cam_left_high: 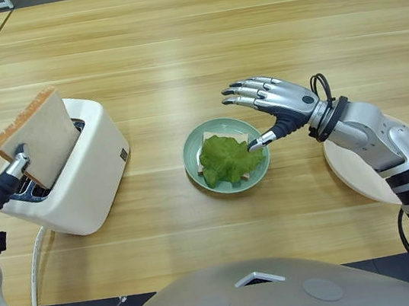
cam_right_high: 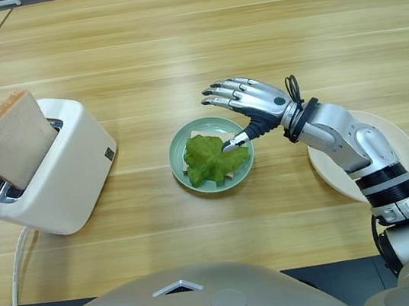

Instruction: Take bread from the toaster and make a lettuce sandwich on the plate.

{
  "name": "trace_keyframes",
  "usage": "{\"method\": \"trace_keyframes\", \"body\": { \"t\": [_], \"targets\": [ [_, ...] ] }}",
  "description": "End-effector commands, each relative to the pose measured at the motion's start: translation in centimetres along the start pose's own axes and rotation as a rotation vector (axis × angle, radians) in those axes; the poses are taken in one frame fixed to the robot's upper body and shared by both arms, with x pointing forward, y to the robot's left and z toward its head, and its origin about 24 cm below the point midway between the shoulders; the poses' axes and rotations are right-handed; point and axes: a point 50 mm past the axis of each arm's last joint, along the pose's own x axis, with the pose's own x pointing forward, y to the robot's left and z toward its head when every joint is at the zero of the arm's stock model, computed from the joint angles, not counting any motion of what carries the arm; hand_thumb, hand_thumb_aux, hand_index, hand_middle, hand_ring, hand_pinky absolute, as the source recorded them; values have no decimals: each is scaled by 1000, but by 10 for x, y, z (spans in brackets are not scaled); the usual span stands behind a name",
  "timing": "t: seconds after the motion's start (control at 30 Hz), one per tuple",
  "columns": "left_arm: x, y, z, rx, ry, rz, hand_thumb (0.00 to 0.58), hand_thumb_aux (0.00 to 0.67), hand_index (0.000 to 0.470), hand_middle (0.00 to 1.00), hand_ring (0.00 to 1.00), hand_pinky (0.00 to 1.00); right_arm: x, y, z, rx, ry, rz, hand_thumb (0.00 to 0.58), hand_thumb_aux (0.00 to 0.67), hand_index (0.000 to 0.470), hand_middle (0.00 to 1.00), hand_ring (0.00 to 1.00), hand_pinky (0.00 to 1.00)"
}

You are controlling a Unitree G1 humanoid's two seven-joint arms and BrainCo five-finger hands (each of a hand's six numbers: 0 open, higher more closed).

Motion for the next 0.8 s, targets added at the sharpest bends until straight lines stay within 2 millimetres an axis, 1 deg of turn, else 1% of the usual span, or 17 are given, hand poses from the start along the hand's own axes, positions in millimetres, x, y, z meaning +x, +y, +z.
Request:
{"method": "trace_keyframes", "body": {
  "t": [0.03,0.13,0.27,0.37,0.53,0.7,0.8],
  "targets": [
    [13,11,12,-52,-75,51,580,670,470,0,0,0,-7,9,-9,13,40,61,0,0,0,0,0,0],
    [15,12,21,-82,-112,62,580,670,470,0,0,0,-7,24,-8,32,30,122,0,0,0,0,0,0],
    [17,15,33,-122,-155,71,580,670,470,0,0,0,-11,34,0,75,-34,194,0,0,0,0,0,0],
    [18,17,37,-121,-167,80,580,670,470,0,0,0,-16,35,5,109,-78,228,0,0,0,0,0,0],
    [20,23,42,-117,-192,112,580,670,470,0,0,0,-18,33,18,155,-137,239,0,0,0,0,0,0],
    [22,19,49,-130,-215,100,580,670,470,0,0,0,-23,31,24,158,-161,268,0,0,0,0,0,0],
    [22,16,51,-138,-219,91,580,670,470,0,0,0,-26,35,30,177,-183,315,0,0,0,0,0,0]
  ]
}}
